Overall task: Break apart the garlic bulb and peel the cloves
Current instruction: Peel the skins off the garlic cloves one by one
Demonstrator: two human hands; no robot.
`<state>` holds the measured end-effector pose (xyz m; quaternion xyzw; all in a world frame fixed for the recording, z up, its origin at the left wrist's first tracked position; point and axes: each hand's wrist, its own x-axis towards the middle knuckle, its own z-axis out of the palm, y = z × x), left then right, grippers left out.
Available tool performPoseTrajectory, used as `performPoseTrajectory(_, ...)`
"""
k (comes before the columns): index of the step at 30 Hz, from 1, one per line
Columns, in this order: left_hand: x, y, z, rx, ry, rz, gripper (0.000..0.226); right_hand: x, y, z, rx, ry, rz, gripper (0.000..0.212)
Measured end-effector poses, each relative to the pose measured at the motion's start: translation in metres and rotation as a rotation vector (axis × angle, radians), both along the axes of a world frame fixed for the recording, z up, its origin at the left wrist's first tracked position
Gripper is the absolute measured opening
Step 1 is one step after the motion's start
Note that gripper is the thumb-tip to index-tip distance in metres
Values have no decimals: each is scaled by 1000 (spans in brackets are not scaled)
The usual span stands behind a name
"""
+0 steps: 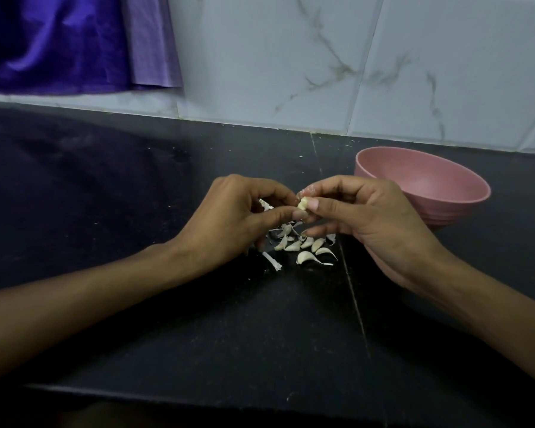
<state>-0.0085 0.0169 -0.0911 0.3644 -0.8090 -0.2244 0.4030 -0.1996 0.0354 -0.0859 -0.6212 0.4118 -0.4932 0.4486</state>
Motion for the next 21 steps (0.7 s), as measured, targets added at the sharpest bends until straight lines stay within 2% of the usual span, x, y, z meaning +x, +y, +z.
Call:
performPoseTrajectory(5,-1,-3,-1,163,69,-47,33,0,-2,-1,-30,32,-9,11)
performPoseTrajectory(13,0,-6,-2,285,183,-50,26,-1,-2,-1,-80,42,3,10)
performPoseTrajectory(21,1,-6,-2,217,209,-24,26,-1,-1,-1,-79,88,-1,16)
